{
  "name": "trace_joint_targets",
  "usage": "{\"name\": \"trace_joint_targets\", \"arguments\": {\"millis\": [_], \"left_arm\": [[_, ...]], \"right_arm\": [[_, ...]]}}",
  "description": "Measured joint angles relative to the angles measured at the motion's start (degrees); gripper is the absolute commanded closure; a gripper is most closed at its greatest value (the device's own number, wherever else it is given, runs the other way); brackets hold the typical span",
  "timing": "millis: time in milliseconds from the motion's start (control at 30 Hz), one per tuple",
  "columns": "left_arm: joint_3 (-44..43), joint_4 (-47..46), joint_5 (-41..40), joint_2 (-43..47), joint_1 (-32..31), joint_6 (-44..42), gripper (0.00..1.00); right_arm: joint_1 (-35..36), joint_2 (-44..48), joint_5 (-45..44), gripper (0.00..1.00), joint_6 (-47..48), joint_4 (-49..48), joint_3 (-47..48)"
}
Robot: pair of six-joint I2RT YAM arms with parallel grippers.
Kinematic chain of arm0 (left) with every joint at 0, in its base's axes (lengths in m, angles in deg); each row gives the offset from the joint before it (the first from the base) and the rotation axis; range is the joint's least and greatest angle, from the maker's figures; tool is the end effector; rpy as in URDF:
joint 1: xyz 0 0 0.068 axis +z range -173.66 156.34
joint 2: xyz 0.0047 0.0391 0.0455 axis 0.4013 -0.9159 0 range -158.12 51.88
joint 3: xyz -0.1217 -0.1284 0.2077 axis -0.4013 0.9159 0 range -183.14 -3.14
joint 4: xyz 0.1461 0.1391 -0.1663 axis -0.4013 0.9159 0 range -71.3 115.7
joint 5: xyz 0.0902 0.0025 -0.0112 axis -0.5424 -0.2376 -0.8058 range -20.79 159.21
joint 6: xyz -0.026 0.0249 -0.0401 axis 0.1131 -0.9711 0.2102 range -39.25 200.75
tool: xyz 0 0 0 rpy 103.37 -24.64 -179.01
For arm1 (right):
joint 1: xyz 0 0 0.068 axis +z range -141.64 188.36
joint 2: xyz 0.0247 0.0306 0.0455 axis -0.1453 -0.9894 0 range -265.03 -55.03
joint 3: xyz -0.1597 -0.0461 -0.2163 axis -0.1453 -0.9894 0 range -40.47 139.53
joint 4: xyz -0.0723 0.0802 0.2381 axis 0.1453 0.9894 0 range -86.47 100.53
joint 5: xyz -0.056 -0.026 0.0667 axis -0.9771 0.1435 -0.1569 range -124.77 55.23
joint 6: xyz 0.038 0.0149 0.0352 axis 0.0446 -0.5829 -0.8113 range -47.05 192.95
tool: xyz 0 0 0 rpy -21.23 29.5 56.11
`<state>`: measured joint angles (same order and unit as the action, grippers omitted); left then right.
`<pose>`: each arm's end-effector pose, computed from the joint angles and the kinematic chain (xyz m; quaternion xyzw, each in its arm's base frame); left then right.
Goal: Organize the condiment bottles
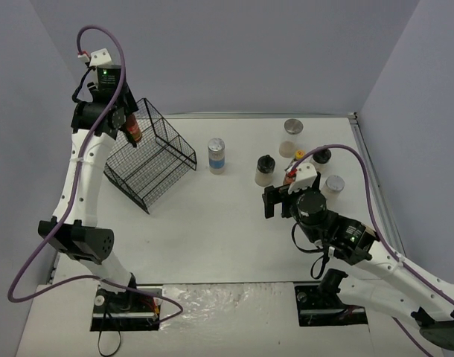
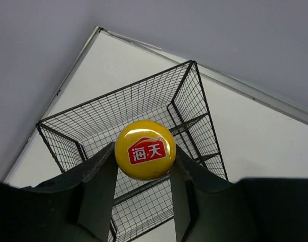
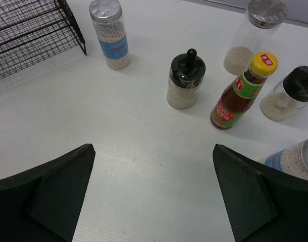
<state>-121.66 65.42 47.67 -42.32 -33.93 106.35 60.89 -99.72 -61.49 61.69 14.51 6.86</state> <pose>0.3338 -0.0472 0.4916 -0.2119 0.7952 -0.0206 0.5678 0.1215 0.1323 0.3550 -0.1181 0.7422 0.1877 0.6324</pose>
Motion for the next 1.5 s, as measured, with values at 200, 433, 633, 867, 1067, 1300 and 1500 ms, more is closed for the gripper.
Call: {"name": "trace_joint_targets", "arguments": {"millis": [200, 433, 633, 867, 1067, 1300, 1500], "left_arm": [[-4.22, -0.61, 0.83, -5.61, 2.16, -0.97, 1.0], [-7.39, -4.01, 0.29, -8.89, 2.44, -2.56, 1.0], [-8.33, -6.78, -0.17, -10.44, 2.44, -3.11, 1.0], [-5.18, -11.09, -0.83, -12.3, 2.48, -3.11, 1.0], [6.1, -18.14, -0.79, -13.11, 2.5, -2.98, 1.0], [16.79, -25.67, -0.78, -14.28, 2.54, -2.85, 0.94], [21.19, -30.7, -0.37, -14.38, 2.78, -2.24, 0.81]], "right_arm": [[-0.05, -0.49, 0.37, 0.0, 0.07, -0.02, 0.0], [-0.29, -1.5, 0.96, 0.0, 0.73, -0.01, 0.0], [-0.74, -1.75, 1.34, 0.0, 1.03, -0.02, 0.0], [-0.85, -1.56, 1.71, 0.0, 1.27, -0.02, 0.0], [-1.16, -0.31, 1.75, 0.0, 1.24, -0.02, 0.0], [-1.18, 0.26, 2.12, 0.0, 1.03, -0.02, -0.02], [-1.25, 0.31, 2.18, 0.0, 0.81, -0.02, -0.04]]}}
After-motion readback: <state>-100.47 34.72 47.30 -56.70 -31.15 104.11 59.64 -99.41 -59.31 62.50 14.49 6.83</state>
